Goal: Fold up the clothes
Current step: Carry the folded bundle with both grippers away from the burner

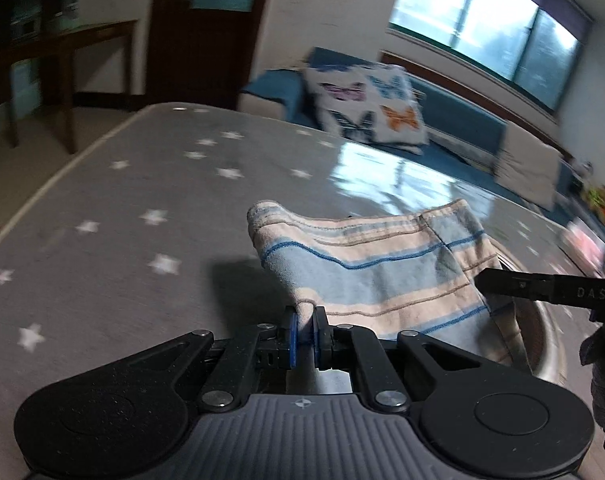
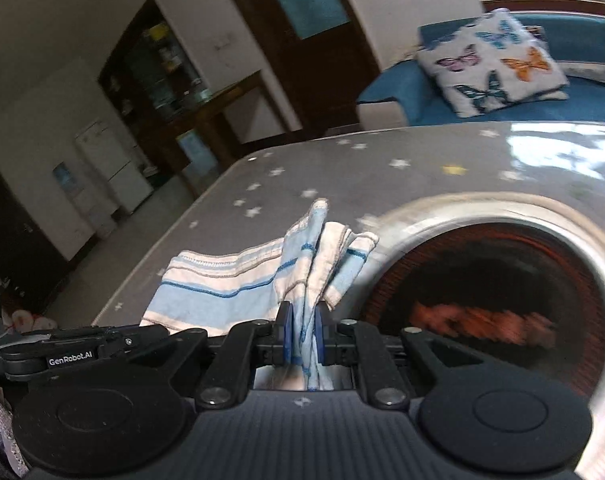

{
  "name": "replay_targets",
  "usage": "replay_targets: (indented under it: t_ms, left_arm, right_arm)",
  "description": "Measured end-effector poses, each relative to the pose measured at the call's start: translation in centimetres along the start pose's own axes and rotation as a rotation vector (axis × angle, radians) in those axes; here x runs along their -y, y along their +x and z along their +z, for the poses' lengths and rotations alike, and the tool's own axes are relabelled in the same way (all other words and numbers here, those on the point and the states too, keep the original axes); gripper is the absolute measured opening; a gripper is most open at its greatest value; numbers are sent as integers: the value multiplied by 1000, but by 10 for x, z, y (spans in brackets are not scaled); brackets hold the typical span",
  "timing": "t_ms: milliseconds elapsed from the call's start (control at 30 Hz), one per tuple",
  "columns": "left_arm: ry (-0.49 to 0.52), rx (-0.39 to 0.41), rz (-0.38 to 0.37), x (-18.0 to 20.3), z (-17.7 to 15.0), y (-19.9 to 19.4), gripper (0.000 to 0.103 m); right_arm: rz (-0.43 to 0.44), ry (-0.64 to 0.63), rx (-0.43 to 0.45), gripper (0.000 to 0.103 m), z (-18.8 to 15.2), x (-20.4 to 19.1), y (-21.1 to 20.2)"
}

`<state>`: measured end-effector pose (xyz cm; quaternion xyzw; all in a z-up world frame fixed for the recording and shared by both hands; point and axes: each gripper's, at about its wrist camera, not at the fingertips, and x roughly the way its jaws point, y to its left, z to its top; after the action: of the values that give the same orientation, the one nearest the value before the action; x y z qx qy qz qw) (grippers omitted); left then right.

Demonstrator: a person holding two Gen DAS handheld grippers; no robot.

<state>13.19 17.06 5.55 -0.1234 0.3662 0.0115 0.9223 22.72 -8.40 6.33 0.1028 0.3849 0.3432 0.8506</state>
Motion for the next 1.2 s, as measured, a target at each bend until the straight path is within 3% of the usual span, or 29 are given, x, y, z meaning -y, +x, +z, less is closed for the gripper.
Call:
replay_targets:
  t_ms: [200,400,500,633,700,833,1067,1200]
  left_arm:
    - [-33,12,79,-35,17,7,8]
    - [-52,-32,134,-48,15,29,9]
    - [-54,-49,152,-50,10,34,17]
    - [-36,-27,202,-53,14,32,54]
    - [-29,-15,220,-53,18,31,55]
    - [-10,-10,250,-52,22,35,68]
    - [-17,-50,291,-62,23,56,69]
    - [-19,-40,295,-64,27,56,72]
  right_arm:
    - [52,-47,-32,10,23,-26,57]
    - [17,-65,-73,10,27,-25,101]
    - [-26,-77,-88,11,28,-21,110]
    - [-46,-117,-64,13,28,-27,103]
    - [-39,-145,-58,13,30,-32,103]
    - [-22,-202,-59,13,32,-45,113]
    - [-51,-211,-105,12,29,-38,137]
    - [-35,-216,-86,13,31,-42,131]
